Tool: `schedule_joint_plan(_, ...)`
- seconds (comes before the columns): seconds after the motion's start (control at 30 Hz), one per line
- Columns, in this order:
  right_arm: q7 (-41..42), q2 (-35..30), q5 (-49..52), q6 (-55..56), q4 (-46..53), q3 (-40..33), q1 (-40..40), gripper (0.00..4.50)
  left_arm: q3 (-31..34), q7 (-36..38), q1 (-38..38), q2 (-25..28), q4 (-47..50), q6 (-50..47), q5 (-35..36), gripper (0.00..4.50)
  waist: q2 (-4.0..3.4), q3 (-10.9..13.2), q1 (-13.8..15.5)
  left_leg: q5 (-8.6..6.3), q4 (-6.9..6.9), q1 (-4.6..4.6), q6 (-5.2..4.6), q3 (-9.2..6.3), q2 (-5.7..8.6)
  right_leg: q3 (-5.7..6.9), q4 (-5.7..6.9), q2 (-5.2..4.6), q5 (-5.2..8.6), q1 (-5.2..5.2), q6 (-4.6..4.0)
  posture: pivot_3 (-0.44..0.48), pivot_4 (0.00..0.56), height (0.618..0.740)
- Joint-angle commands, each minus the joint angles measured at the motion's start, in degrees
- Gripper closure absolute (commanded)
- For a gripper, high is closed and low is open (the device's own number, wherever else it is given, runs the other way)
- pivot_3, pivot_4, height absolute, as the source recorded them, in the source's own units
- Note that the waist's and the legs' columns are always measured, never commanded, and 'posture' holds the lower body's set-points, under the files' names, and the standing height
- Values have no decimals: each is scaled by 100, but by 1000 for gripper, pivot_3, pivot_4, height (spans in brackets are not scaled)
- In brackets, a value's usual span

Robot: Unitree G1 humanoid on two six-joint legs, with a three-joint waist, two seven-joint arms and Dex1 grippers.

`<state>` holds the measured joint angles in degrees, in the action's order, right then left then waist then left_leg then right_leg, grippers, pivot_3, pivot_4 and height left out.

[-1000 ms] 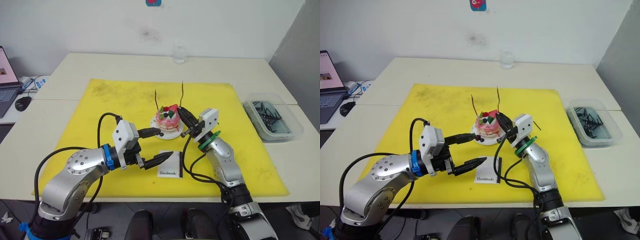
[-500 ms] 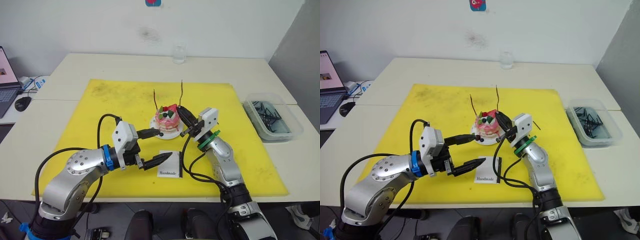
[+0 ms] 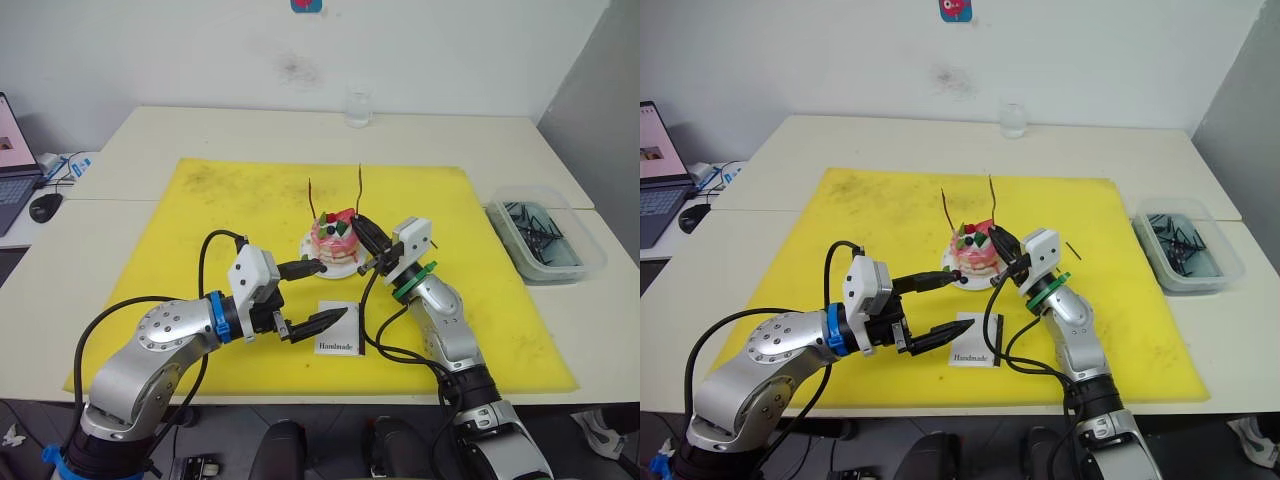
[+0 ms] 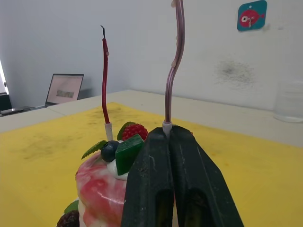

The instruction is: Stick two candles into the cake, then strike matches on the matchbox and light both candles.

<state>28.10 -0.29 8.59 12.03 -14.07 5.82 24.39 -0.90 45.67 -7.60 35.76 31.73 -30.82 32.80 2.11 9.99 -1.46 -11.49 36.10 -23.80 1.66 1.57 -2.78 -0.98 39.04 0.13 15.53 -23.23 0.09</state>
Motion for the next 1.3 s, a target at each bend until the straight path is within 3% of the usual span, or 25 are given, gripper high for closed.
schedule_joint_plan(0.03,-35,23,-36,175,-43,22,72,4467,-25,-4,-92,-23,137,43,33,0,0,0,0,0,0,0,0,0,0,0,0,0,0,0,0,0,150,740)
schedule_joint_plan(0.6,-138,91,-209,558,-653,61,-156,4467,-70,-38,-92,-15,194,14,53,0,0,0,-4,0,0,1,0,1,0,-1,0,0,0,0,0,0,150,740)
schedule_joint_plan(1.07,-81,147,-58,454,-396,54,-175,4467,-111,49,55,-12,162,177,-42,0,-1,-1,-6,0,0,4,0,0,0,-1,1,-1,0,2,0,0,150,740)
schedule_joint_plan(1.17,-61,140,26,408,-248,34,-184,3769,-146,76,69,-17,139,236,-84,0,-1,-1,-6,0,-1,3,0,0,0,0,1,-2,0,2,0,0,150,740)
schedule_joint_plan(1.3,-49,78,-3,341,-58,52,-174,2370,-200,128,80,-32,58,355,-154,0,-1,-1,-7,0,-1,3,0,1,0,-2,0,-2,0,1,-1,0,150,740)
